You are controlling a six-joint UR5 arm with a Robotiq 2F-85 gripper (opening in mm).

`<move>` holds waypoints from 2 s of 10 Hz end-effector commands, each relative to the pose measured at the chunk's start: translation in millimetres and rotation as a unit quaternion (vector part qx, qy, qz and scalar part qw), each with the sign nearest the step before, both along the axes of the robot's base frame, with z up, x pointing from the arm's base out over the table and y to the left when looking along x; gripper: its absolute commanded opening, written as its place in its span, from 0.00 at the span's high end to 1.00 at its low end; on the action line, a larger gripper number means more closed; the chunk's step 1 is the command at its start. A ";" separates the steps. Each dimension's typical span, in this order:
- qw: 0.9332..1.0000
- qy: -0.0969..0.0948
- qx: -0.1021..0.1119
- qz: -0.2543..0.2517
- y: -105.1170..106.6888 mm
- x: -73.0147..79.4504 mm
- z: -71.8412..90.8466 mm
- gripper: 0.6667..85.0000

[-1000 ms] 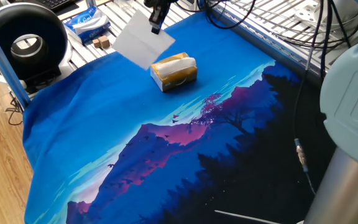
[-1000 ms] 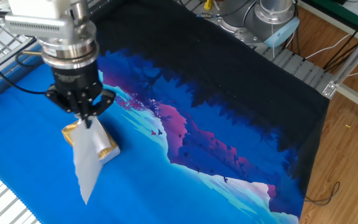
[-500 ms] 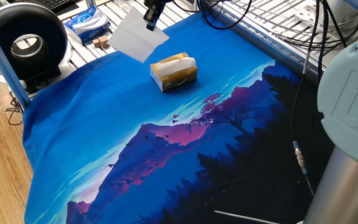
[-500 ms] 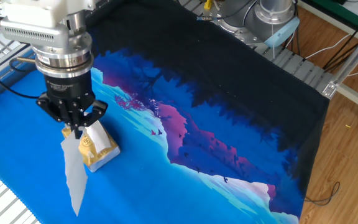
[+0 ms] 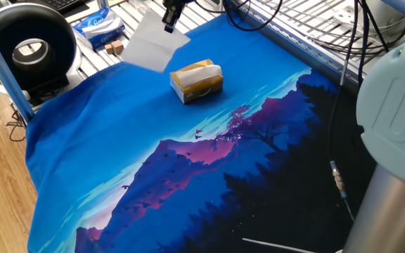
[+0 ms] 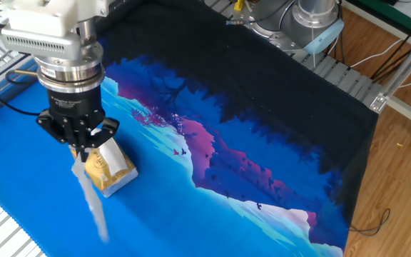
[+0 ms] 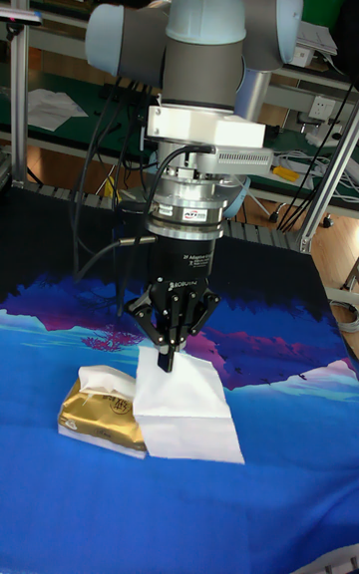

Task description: Pull out a napkin

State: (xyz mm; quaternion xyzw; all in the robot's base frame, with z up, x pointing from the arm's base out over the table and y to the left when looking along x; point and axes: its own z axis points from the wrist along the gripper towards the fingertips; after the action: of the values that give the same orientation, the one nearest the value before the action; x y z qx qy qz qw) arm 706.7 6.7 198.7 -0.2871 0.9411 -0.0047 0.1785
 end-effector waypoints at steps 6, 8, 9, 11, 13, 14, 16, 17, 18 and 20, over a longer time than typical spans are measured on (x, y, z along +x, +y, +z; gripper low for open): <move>0.999 -0.039 0.001 0.026 0.9 21.5 3.7 0.00; 0.999 -0.046 0.005 0.027 3.7 26.2 3.6 0.00; 0.999 -0.043 0.004 0.027 3.4 24.3 3.1 0.00; 1.000 -0.011 0.026 0.010 9.8 9.0 -1.2 0.00; 0.999 0.002 0.036 -0.012 9.8 2.8 -2.1 0.01; 0.999 0.014 0.038 -0.019 9.8 -4.3 -4.0 0.06; 0.997 0.034 0.049 -0.041 12.9 -12.6 -6.4 0.32; 0.995 0.053 0.058 -0.065 17.6 -19.8 -7.2 0.70; 0.993 0.065 0.045 -0.084 11.4 -26.0 -7.8 0.99; 0.991 0.081 0.049 -0.095 10.6 -35.3 -7.2 1.00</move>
State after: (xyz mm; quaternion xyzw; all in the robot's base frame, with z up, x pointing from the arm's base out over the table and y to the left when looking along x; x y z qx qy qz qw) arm 684.1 15.8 189.8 -0.2161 0.9662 0.0359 0.1357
